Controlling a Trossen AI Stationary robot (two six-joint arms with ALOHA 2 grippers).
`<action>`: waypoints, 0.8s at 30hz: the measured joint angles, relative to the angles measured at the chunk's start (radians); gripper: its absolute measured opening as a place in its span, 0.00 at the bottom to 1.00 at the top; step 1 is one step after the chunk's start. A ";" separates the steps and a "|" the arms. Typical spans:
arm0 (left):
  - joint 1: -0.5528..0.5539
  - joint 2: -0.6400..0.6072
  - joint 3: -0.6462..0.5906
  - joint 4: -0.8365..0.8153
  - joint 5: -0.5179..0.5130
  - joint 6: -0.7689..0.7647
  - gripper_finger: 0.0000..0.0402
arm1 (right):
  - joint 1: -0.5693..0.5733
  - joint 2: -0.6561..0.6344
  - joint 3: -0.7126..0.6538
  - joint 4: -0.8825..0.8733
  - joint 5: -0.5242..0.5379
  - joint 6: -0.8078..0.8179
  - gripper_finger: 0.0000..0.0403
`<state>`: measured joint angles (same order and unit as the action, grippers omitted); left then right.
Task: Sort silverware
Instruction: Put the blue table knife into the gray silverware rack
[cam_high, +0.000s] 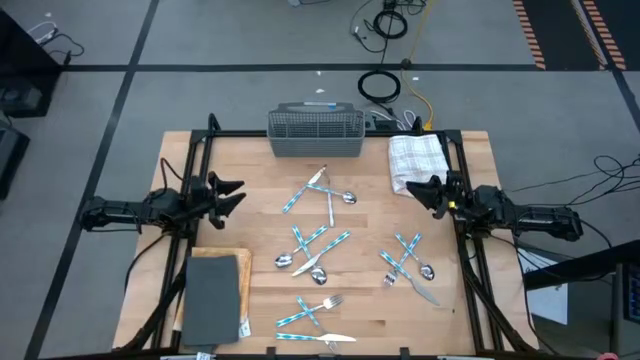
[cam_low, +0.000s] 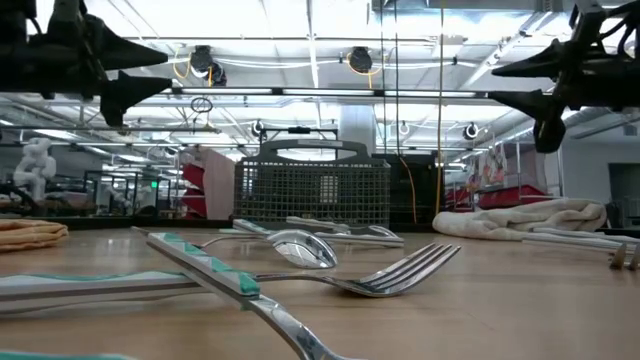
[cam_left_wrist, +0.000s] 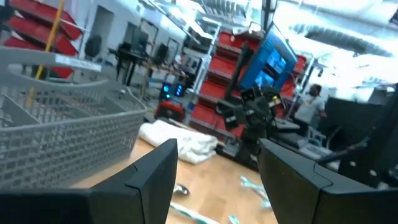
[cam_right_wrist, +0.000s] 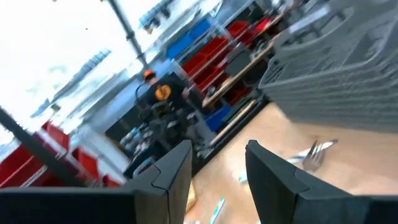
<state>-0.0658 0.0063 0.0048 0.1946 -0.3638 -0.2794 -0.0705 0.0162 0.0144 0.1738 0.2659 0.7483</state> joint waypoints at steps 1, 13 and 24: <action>0.000 0.000 0.000 0.010 0.000 0.000 0.56 | 0.000 0.000 0.000 0.005 0.006 0.000 0.35; 0.000 0.000 0.000 0.049 -0.017 0.001 0.56 | 0.000 0.000 0.000 0.009 0.025 -0.035 0.35; 0.000 0.003 0.019 0.053 -0.093 -0.281 0.56 | 0.000 0.001 0.000 0.072 0.024 -0.026 0.35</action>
<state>-0.0658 0.0092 0.0236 0.2473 -0.4570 -0.5602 -0.0708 0.0174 0.0143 0.2456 0.2901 0.7220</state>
